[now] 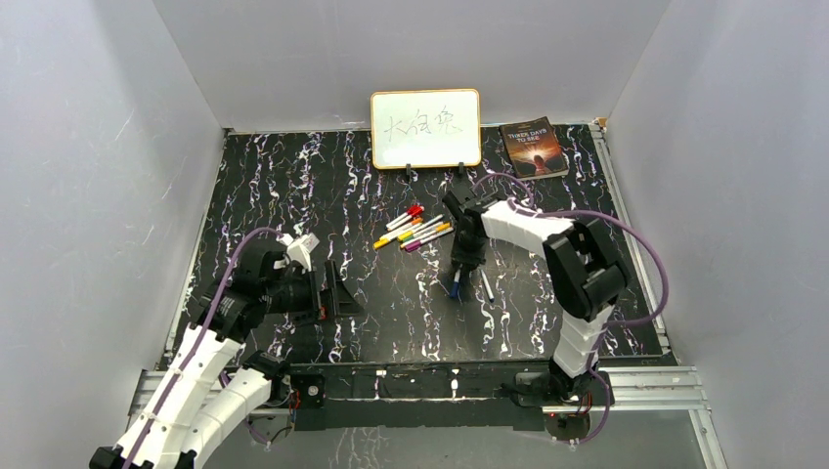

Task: Open the pen caps
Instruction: Pick up the pen from the center of the board.

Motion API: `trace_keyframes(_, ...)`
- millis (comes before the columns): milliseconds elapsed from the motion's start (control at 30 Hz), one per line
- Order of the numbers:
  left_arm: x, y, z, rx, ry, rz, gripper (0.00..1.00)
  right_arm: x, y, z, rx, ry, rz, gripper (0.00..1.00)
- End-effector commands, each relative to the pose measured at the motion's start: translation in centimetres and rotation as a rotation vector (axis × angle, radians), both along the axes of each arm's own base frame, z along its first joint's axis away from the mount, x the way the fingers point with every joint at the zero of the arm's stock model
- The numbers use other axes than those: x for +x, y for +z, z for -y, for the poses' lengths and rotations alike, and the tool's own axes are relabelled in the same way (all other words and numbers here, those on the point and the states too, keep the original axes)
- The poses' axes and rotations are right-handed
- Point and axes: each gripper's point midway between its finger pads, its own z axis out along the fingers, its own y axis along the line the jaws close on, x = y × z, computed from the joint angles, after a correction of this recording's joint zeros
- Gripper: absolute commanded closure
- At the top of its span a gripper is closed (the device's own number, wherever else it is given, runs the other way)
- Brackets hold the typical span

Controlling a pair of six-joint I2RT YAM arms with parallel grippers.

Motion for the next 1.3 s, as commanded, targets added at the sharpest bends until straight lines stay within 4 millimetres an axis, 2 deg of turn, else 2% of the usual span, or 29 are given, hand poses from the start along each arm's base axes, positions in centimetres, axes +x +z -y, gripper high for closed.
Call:
trace_keyframes(0,-0.6,0.4,2.0,-0.131,-0.06,-0.028,0.02,-1.1,4.0,0.7,0.004,0.087,0.125,1.0)
trace_keyframes(233,-0.2,0.7,3.8,-0.266,-0.075,-0.045,0.02,-2.3,10.4,-1.3,0.158,0.189,0.278,1.0)
trace_keyframes(400,0.6,1.8,4.4,-0.324,-0.053,-0.027,0.02,-3.9,14.6,-3.6,0.267,0.287,0.363,1.0)
trace_keyframes(533,1.3,4.0,5.0,-0.374,-0.039,0.015,0.02,-5.9,16.1,-5.8,0.376,0.362,0.382,1.0)
trace_keyframes(633,1.6,4.6,5.5,-0.392,-0.04,0.034,0.02,-6.9,17.5,-7.3,0.48,0.387,0.396,1.0)
trace_keyframes(1000,2.3,4.4,9.8,-0.373,-0.113,0.077,0.02,-5.9,22.4,-9.6,0.6,0.382,0.463,1.0)
trace_keyframes(1267,2.7,3.9,12.9,-0.395,-0.122,0.12,0.02,-6.8,24.5,-11.5,0.74,0.391,0.447,1.0)
